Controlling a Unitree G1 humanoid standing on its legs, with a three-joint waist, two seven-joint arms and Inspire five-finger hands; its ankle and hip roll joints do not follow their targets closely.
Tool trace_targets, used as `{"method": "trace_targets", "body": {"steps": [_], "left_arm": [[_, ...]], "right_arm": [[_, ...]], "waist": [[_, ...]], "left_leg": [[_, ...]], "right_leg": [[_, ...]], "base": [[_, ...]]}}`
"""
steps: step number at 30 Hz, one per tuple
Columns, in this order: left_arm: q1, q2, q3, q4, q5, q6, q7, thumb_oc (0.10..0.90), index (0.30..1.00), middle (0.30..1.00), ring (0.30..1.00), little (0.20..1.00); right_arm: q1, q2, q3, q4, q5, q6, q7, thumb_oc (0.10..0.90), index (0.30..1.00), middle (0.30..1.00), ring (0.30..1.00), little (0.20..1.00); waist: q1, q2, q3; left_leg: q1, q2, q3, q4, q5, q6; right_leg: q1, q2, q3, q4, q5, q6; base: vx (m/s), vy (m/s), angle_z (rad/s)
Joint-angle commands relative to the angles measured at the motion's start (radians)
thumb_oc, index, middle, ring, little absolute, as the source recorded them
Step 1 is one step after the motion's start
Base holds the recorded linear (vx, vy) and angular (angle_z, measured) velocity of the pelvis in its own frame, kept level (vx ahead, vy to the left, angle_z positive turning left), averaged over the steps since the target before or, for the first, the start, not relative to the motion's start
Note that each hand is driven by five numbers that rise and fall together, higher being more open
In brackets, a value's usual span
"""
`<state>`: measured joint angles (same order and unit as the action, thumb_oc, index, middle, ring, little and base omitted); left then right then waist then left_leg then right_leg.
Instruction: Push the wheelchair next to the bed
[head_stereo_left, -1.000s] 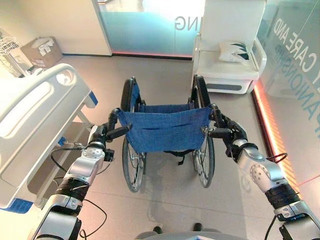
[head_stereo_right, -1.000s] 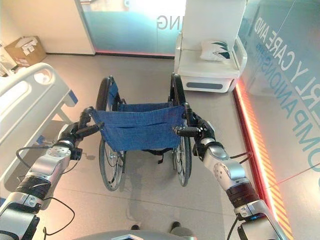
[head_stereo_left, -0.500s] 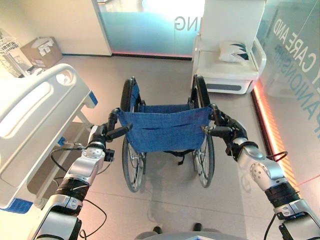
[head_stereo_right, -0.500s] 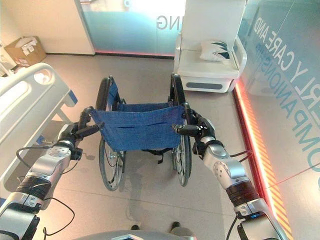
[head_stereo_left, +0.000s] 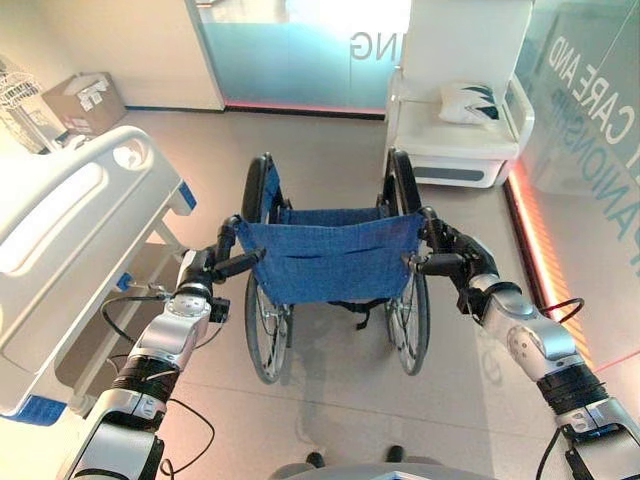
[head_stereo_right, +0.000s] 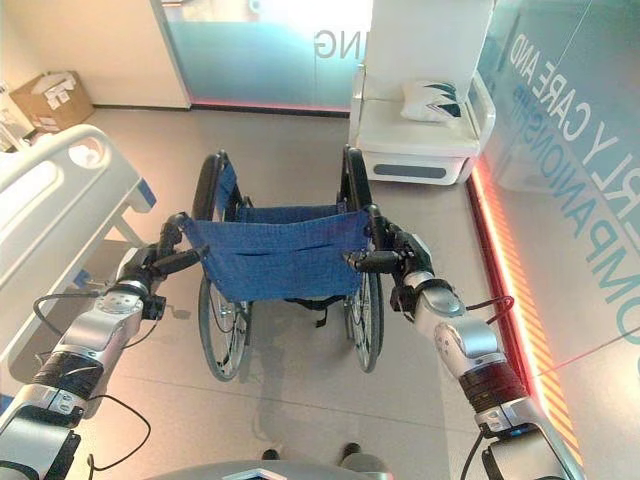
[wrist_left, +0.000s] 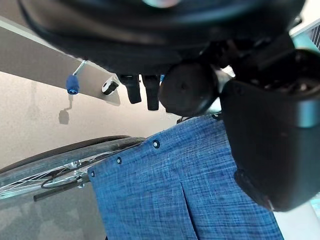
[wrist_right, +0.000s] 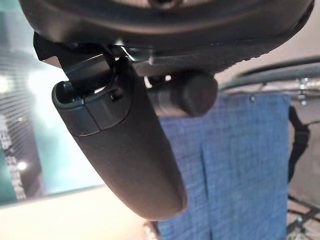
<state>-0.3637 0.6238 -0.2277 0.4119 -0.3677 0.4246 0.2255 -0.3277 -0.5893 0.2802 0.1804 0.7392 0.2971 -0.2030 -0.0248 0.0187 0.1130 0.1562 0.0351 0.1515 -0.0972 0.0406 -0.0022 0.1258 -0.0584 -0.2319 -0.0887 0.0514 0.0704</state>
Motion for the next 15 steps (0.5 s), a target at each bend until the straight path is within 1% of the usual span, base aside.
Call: {"method": "trace_targets", "body": {"steps": [1, 2, 5, 6, 9, 15], "left_arm": [[-0.113, -0.048, -0.083, -0.037, -0.067, -0.094, -0.060, 0.417, 0.326, 0.326, 0.326, 0.326], [-0.110, -0.057, -0.084, -0.035, -0.068, -0.095, -0.059, 0.400, 0.300, 0.300, 0.300, 0.300], [-0.107, -0.062, -0.088, -0.031, -0.066, -0.096, -0.050, 0.408, 0.312, 0.312, 0.312, 0.312], [-0.107, -0.062, -0.088, -0.030, -0.068, -0.095, -0.049, 0.403, 0.305, 0.305, 0.305, 0.305], [-0.102, -0.061, -0.084, -0.026, -0.066, -0.089, -0.056, 0.406, 0.309, 0.309, 0.309, 0.309], [-0.098, -0.067, -0.091, -0.012, -0.071, -0.092, -0.055, 0.411, 0.316, 0.316, 0.316, 0.316]], "right_arm": [[-0.183, 0.050, 0.008, -0.138, -0.039, -0.183, 0.170, 0.400, 0.300, 0.300, 0.300, 0.300], [-0.185, 0.051, 0.010, -0.143, -0.069, -0.187, 0.171, 0.400, 0.300, 0.300, 0.300, 0.300], [-0.195, 0.045, 0.021, -0.148, -0.108, -0.188, 0.173, 0.400, 0.300, 0.300, 0.300, 0.300], [-0.198, 0.042, 0.024, -0.150, -0.114, -0.186, 0.175, 0.400, 0.300, 0.300, 0.300, 0.300], [-0.197, 0.029, 0.031, -0.165, -0.122, -0.174, 0.173, 0.400, 0.300, 0.300, 0.300, 0.300], [-0.197, 0.024, 0.037, -0.155, -0.121, -0.173, 0.169, 0.400, 0.300, 0.300, 0.300, 0.300]], "waist": [[0.009, -0.028, -0.055], [0.010, -0.027, -0.054], [0.010, -0.027, -0.053], [0.010, -0.026, -0.053], [0.009, -0.026, -0.055], [0.008, -0.026, -0.053]], "left_leg": [[-0.018, -0.081, 0.022, 0.010, -0.068, 0.011], [-0.018, -0.081, 0.022, 0.010, -0.068, 0.011], [-0.019, -0.082, 0.019, 0.010, -0.069, 0.012], [-0.019, -0.082, 0.019, 0.010, -0.070, 0.012], [-0.019, -0.083, 0.018, 0.010, -0.069, 0.013], [-0.019, -0.085, 0.016, 0.010, -0.068, 0.013]], "right_leg": [[-0.010, 0.002, 0.002, 0.062, -0.054, 0.045], [-0.011, 0.001, 0.002, 0.062, -0.054, 0.046], [-0.011, 0.001, 0.004, 0.061, -0.053, 0.048], [-0.012, 0.001, 0.005, 0.061, -0.053, 0.048], [-0.013, 0.001, 0.011, 0.059, -0.052, 0.048], [-0.013, 0.002, 0.015, 0.057, -0.051, 0.048]], "base": [[0.00, 0.000, 0.00], [0.00, 0.000, 0.00], [0.00, 0.000, 0.00], [0.00, 0.000, 0.00], [0.00, 0.000, 0.00], [0.00, 0.000, 0.00]]}}
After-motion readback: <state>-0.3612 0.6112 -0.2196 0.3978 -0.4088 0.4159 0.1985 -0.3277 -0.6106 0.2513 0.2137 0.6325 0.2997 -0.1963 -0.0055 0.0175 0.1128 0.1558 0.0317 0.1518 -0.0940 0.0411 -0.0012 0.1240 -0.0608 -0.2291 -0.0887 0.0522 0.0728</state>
